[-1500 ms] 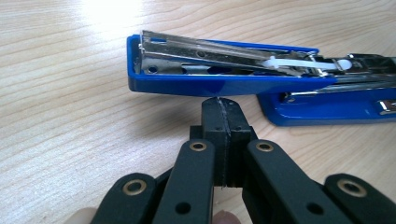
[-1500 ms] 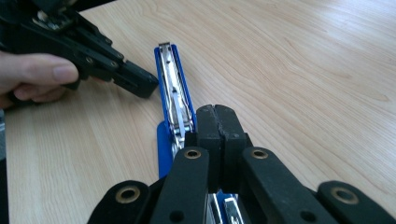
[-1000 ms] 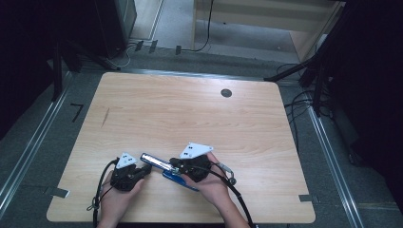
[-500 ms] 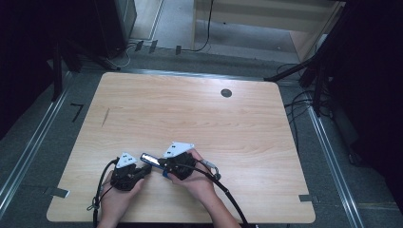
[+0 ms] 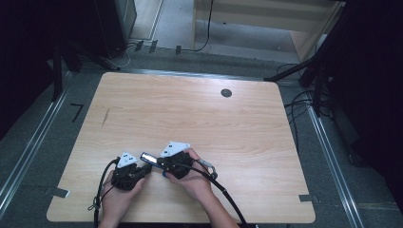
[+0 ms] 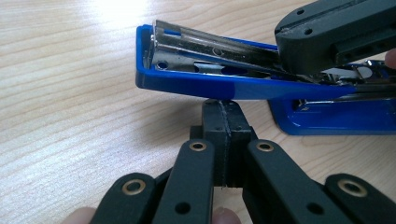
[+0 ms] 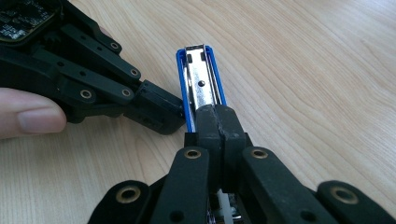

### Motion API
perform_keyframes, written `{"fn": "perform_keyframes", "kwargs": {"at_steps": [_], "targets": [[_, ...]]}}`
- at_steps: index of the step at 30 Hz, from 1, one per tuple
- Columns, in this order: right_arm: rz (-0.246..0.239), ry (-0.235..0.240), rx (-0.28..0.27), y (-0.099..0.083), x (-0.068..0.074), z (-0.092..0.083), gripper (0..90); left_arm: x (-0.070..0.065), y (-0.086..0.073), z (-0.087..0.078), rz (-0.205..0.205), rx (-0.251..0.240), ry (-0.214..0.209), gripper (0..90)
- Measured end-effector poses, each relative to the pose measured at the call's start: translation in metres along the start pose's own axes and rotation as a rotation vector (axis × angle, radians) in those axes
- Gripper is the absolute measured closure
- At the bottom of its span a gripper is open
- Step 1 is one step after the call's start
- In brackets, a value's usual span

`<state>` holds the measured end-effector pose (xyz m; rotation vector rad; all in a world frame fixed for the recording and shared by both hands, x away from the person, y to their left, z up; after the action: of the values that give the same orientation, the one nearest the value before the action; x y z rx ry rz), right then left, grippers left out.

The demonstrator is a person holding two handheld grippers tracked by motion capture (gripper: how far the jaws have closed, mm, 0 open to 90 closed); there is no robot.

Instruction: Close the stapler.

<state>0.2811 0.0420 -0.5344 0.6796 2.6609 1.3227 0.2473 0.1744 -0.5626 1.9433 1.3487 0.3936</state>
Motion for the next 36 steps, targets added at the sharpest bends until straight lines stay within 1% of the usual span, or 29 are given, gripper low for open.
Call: {"fn": "perform_keyframes", "kwargs": {"at_steps": [4, 8, 11, 15, 17, 19, 21, 22, 30, 36], "targets": [[0.003, -0.001, -0.005, 0.001, 0.0, -0.002, 90.0, -0.001, 0.002, -0.001, -0.008, -0.021, 0.003, 90.0], [-0.003, -0.012, -0.022, 0.002, 0.001, -0.006, 90.0, -0.004, 0.005, -0.005, -0.005, -0.05, -0.007, 90.0], [-0.015, -0.016, -0.034, 0.004, 0.001, -0.01, 90.0, -0.008, 0.008, -0.008, 0.005, -0.08, -0.012, 90.0], [-0.016, -0.025, -0.054, 0.005, 0.002, -0.018, 90.0, -0.015, 0.013, -0.011, 0.028, -0.116, -0.019, 90.0], [-0.019, -0.028, -0.067, 0.005, 0.002, -0.023, 90.0, -0.018, 0.014, -0.012, 0.034, -0.133, -0.03, 90.0], [-0.015, -0.021, -0.081, 0.005, 0.002, -0.027, 90.0, -0.022, 0.015, -0.013, 0.039, -0.137, -0.031, 90.0], [-0.017, -0.026, -0.085, 0.004, 0.003, -0.03, 90.0, -0.024, 0.016, -0.013, 0.048, -0.135, -0.035, 90.0], [-0.016, -0.029, -0.089, 0.004, 0.003, -0.032, 90.0, -0.025, 0.016, -0.012, 0.045, -0.136, -0.037, 90.0], [-0.01, -0.029, -0.11, 0.0, 0.002, -0.042, 90.0, -0.032, 0.018, -0.013, 0.061, -0.143, -0.052, 90.0], [-0.004, -0.032, -0.133, -0.005, 0.001, -0.05, 90.0, -0.039, 0.017, -0.011, 0.074, -0.139, -0.058, 90.0]]}}
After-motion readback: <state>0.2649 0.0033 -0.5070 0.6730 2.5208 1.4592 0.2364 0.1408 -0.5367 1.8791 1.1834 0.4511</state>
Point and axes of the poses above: each handheld gripper's, and its own axes: z roughly forward along the jaws, y roughly out of its top, x roughly to its left, the point moved 5 cm from there along z, roughly forward along the jaws, and after that the axes turned 4 degrees about y, right-handed, at the moved point
